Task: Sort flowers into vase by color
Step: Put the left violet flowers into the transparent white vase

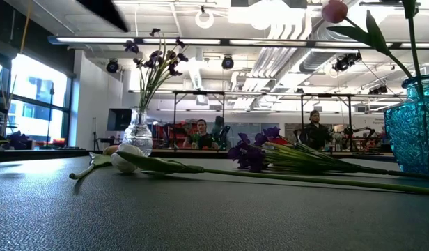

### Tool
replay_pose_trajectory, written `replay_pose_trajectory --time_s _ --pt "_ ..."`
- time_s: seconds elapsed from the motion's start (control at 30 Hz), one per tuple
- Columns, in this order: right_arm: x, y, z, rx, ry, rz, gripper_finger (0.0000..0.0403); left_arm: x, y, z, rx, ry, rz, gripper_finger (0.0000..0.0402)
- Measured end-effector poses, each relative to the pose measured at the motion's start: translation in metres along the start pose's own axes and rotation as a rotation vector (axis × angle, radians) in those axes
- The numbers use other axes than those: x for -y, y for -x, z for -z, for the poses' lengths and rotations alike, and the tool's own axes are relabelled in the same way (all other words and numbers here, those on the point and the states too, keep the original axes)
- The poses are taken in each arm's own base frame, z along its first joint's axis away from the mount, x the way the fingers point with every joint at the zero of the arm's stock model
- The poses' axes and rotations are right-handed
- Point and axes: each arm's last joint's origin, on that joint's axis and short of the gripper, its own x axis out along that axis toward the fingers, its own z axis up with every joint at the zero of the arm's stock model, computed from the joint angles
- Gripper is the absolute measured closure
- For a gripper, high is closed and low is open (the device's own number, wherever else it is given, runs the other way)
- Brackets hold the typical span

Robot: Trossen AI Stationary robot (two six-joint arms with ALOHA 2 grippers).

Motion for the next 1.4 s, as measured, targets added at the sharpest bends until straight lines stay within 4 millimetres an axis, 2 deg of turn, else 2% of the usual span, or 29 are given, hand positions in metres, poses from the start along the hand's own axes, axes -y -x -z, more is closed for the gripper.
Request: replay_pose_trajectory --time_s 0.13,0.33,0.5,0.6,0.8,0.97,1.1,1.4 --pt "-0.016 -0.041 0.002 -0.092 0.009 -0.067 0.0269 0.02 0.005 0.018 -0.213 0.088 0.036 0.0248" --pt "-0.043 -0.111 0.038 -0.212 -0.069 -0.114 0.0269 0.045 0.01 0.049 -0.499 0.249 -0.017 0.0271" --pt "-0.051 -0.147 0.057 -0.225 -0.143 -0.126 0.0268 0.062 0.018 0.065 -0.592 0.399 -0.068 0.0272" --pt "-0.053 -0.163 0.068 -0.229 -0.167 -0.116 0.0252 0.07 0.024 0.073 -0.666 0.5 -0.087 0.0257" --pt "-0.055 -0.184 0.081 -0.211 -0.236 -0.189 0.0171 0.081 0.043 0.088 -0.708 0.719 -0.123 0.0204" --pt "-0.058 -0.187 0.081 -0.196 -0.258 -0.208 0.0119 0.087 0.052 0.102 -0.703 0.875 -0.162 0.016" --pt "-0.058 -0.187 0.08 -0.187 -0.276 -0.194 0.0111 0.091 0.043 0.122 -0.802 0.935 -0.216 0.0148" --pt "-0.058 -0.187 0.077 -0.157 -0.278 -0.195 0.0123 0.101 0.012 0.153 -0.86 0.998 -0.136 0.0147"
